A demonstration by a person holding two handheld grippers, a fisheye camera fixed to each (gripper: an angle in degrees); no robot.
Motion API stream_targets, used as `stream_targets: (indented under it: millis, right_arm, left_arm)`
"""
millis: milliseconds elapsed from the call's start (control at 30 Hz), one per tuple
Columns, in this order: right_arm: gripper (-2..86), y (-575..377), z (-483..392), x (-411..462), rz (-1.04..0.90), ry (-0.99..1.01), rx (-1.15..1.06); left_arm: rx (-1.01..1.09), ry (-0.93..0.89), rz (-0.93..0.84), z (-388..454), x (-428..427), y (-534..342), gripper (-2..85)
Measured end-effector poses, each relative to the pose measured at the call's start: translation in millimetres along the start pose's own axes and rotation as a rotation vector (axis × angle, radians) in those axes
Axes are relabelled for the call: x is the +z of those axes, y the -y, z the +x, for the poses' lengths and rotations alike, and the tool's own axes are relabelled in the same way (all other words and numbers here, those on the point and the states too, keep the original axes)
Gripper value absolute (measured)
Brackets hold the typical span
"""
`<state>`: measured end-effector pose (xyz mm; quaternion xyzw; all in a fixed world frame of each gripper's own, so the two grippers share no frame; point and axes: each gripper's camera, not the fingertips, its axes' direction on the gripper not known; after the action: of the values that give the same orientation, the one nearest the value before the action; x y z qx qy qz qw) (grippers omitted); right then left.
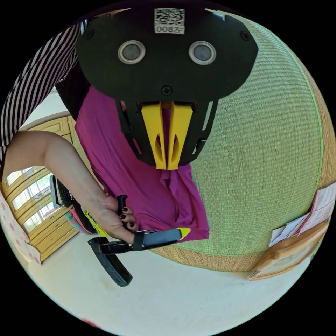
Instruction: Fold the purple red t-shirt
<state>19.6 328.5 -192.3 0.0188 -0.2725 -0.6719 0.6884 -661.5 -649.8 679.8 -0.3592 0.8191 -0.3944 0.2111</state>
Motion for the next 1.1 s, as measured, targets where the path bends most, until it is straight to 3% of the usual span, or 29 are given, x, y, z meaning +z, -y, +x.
stream_targets:
  millis: [267, 600, 1100]
  right_arm:
    - [0.1, -106, 15, -93, 0.141, -0.134, 0.244]
    - [0.1, -187, 83, -139, 0.151, -0.306, 0.617]
    - [0.1, -210, 62, -177, 0.222, -0.248, 0.633]
  left_arm:
    - [-0.029, -0.004, 0.106, 20, -17, 3, 0.2]
    - [0.01, 0.288, -0.015, 32, 76, 83, 0.1]
    - [0.036, 0.381, -0.045, 73, 119, 104, 0.1]
